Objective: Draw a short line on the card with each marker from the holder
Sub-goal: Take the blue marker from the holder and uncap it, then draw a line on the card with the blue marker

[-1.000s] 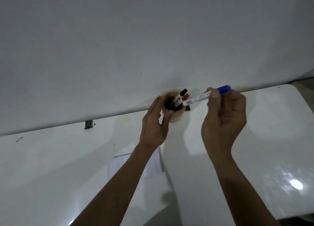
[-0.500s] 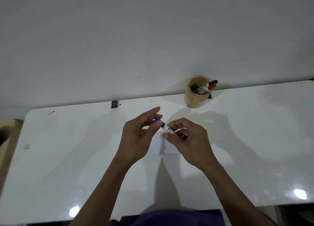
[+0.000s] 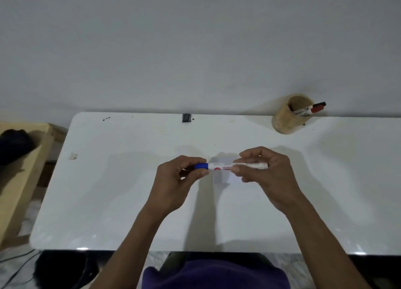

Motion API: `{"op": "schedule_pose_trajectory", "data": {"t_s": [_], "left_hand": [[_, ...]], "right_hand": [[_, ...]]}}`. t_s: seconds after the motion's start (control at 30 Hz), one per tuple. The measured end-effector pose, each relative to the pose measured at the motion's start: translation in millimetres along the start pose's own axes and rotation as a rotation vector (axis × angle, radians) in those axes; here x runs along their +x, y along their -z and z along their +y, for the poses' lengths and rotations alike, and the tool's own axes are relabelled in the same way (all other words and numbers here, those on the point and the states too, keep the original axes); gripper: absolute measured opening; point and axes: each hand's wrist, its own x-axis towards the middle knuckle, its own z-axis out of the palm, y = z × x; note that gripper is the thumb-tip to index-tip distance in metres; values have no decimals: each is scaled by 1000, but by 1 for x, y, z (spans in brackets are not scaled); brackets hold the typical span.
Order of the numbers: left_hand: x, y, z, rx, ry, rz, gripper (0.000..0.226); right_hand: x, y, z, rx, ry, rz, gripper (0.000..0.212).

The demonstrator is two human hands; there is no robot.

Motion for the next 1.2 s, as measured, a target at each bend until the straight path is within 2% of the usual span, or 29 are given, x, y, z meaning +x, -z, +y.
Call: {"op": "schedule_pose_trajectory", "data": {"t_s": [0.1, 0.17, 0.37, 0.47, 0.53, 0.63, 0.73, 0.83, 0.9, 1.2], "left_hand": [[-4, 8, -10, -4, 1, -7, 12], [-4, 10, -14, -16, 12, -22, 10], [-2, 10, -17, -16, 82, -107, 12], [1, 12, -18, 4, 131, -84, 24], [4, 12, -20, 2, 169, -43, 17], [12, 8, -23, 146, 154, 22, 6], [24, 3, -32, 290, 149, 95, 11], [40, -4, -47, 485, 116, 123, 12], [51, -8, -56, 582, 107, 120, 11], [76, -20, -67, 704, 82, 107, 18]], "right_hand": [[-7, -27, 10, 339, -98, 78, 23], [-12, -47, 19, 426, -145, 83, 18], [-15, -67, 29, 345, -132, 95, 18], [-5, -55, 31, 381, -109, 115, 10], [3, -44, 30, 377, -105, 115, 10], [13, -28, 32, 351, -96, 133, 9], [22, -16, 41, 310, -86, 143, 2], [29, -9, 51, 259, -87, 178, 17], [33, -5, 56, 217, -86, 186, 19], [52, 9, 65, 138, -65, 145, 22]]}}
